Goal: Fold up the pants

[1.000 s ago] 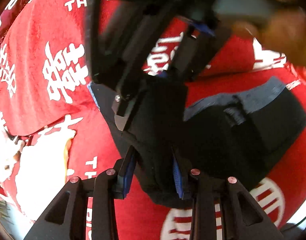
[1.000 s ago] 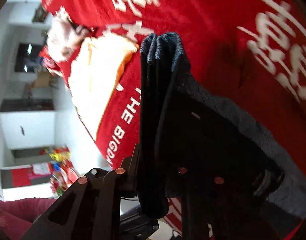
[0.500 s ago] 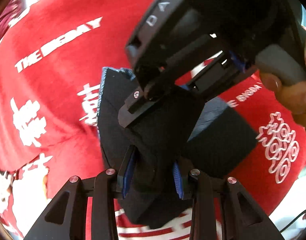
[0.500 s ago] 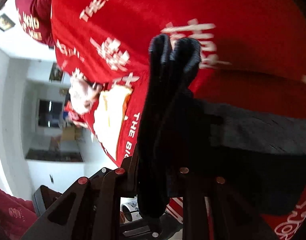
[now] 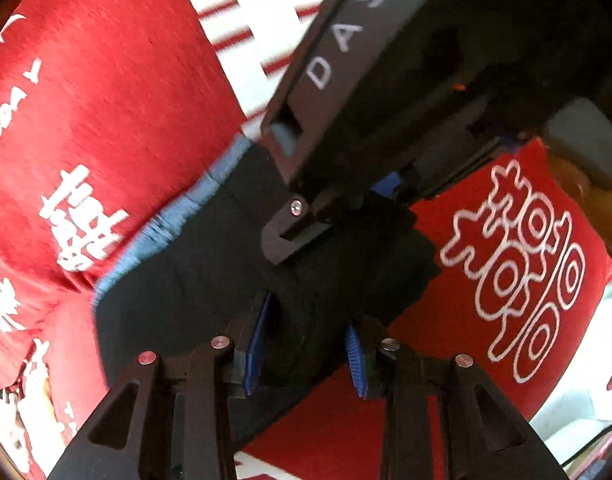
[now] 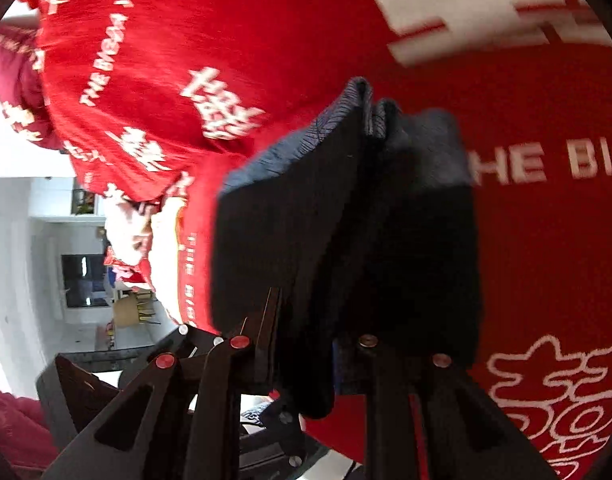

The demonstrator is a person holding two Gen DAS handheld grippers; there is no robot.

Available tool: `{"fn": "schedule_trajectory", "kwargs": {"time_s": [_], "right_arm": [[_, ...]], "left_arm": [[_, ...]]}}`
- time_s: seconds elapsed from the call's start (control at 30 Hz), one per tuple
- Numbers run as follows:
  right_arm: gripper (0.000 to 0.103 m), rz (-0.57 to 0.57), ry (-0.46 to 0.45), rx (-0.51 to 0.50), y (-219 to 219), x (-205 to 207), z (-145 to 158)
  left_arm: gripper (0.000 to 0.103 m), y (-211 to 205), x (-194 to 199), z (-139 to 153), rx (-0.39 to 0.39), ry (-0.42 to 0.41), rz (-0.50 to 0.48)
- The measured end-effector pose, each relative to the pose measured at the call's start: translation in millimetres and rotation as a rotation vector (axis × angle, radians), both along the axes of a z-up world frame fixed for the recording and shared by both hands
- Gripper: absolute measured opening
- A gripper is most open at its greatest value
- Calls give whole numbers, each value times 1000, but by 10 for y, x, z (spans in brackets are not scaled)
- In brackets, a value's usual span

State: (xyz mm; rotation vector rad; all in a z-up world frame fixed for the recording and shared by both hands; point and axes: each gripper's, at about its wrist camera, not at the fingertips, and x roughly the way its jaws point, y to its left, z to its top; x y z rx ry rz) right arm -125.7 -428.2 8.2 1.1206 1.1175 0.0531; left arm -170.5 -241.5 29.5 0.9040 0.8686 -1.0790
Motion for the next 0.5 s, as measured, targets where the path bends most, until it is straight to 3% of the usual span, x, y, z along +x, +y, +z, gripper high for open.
{"fn": "schedule_trajectory", "kwargs": {"time_s": [0.1, 0.17, 0.3, 0.37, 0.5], "right_arm": [[23, -32, 8, 34, -20, -87, -190], [26, -33, 38, 21, 3, -124, -272], [26, -33, 67, 12, 7, -207, -294], [26, -34, 80, 2, 13, -228, -275], [26, -38, 127, -61, 59, -297, -229]], "left_arm": [[41, -5, -77, -87, 36, -38, -32], [58, 22, -33, -98, 59, 25, -17], [62, 175, 99, 41, 59, 100, 35], [71, 290, 205, 157, 42, 97, 101], [71, 455, 554, 254, 44, 165, 292]]}}
